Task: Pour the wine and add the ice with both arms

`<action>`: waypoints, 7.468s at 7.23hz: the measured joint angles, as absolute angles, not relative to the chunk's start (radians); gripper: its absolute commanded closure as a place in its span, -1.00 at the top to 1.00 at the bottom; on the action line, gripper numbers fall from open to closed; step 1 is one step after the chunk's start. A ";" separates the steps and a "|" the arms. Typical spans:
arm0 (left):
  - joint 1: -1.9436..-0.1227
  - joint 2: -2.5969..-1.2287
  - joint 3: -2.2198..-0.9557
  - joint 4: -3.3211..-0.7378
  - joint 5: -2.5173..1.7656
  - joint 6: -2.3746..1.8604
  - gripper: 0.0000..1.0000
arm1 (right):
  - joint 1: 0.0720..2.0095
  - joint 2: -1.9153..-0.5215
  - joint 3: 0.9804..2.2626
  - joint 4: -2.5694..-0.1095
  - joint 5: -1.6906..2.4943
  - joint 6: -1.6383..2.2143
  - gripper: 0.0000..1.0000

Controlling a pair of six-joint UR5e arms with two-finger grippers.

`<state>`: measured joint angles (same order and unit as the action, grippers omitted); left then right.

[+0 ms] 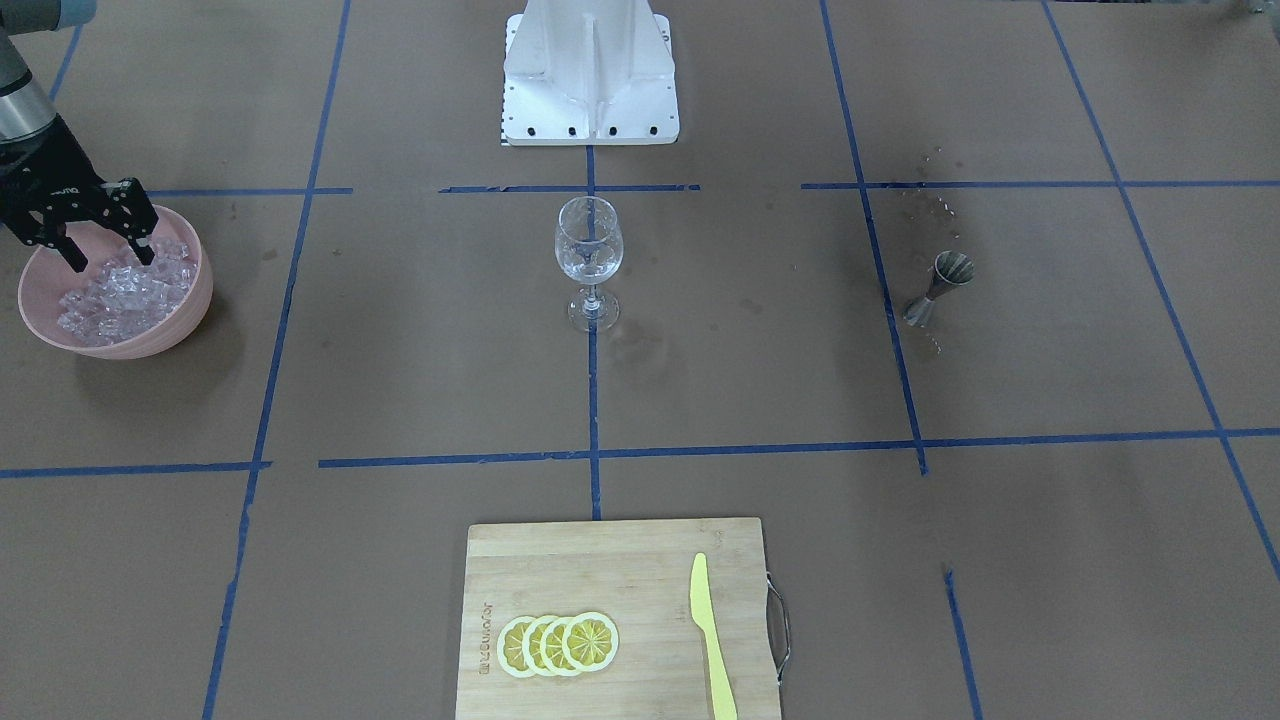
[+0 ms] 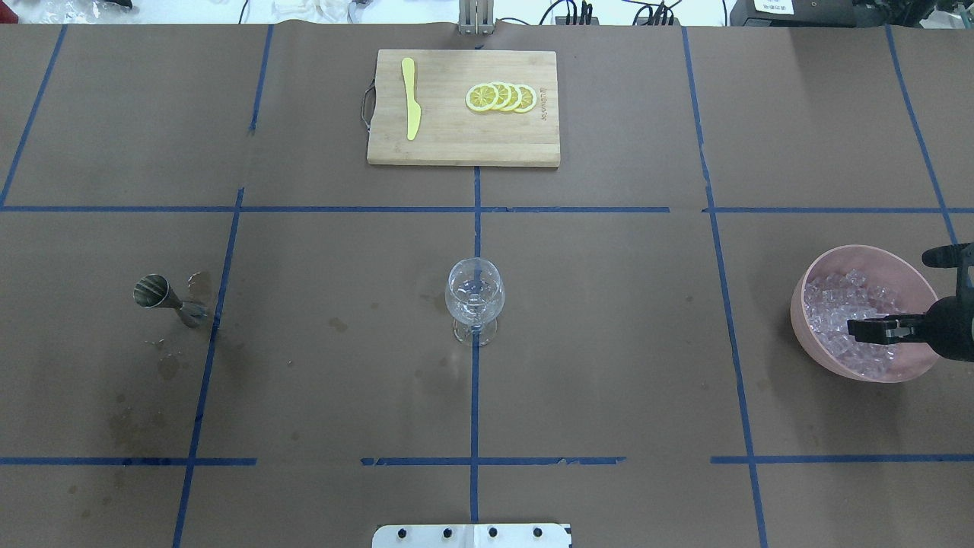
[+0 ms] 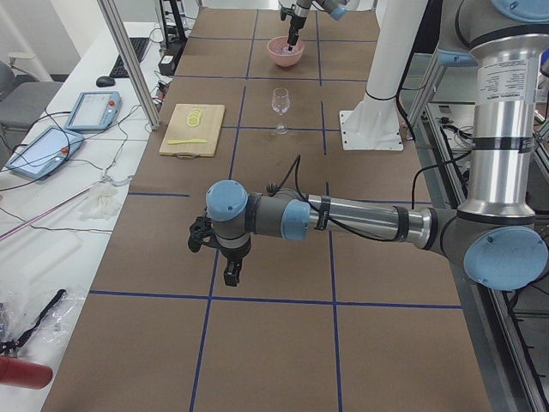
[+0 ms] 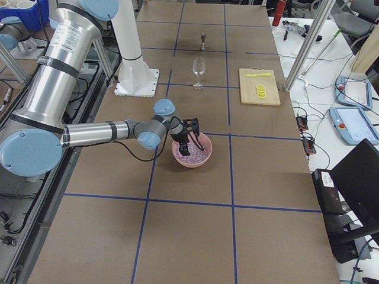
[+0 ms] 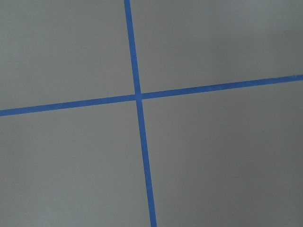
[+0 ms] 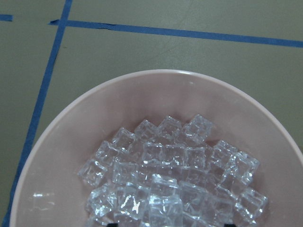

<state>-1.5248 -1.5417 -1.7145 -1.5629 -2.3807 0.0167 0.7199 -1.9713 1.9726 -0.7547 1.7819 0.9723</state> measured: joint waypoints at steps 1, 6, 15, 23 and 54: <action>-1.525 -1.542 -1.714 -1.563 -2.381 0.017 1.00 | 0.719 -1.968 1.972 -0.755 1.770 0.961 0.56; -1.525 -1.542 -1.711 -1.563 -2.381 0.017 1.00 | 0.713 -1.955 1.969 -0.756 1.759 0.914 0.25; -1.523 -1.542 -1.709 -1.563 -2.381 0.017 1.00 | 0.710 -1.951 1.956 -0.759 1.760 0.878 -0.13; -1.523 -1.542 -1.708 -1.563 -2.381 0.016 1.00 | 0.798 -1.948 2.037 -0.776 1.878 0.872 -1.00; -1.523 -1.548 -1.712 -1.563 -2.382 0.015 1.00 | 0.428 -0.632 1.871 -2.078 1.670 1.191 -0.38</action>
<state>-1.5233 -1.5478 -1.7122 -1.5631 -2.3823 0.0153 0.4282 -0.6319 1.8715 -2.0781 1.6699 1.1914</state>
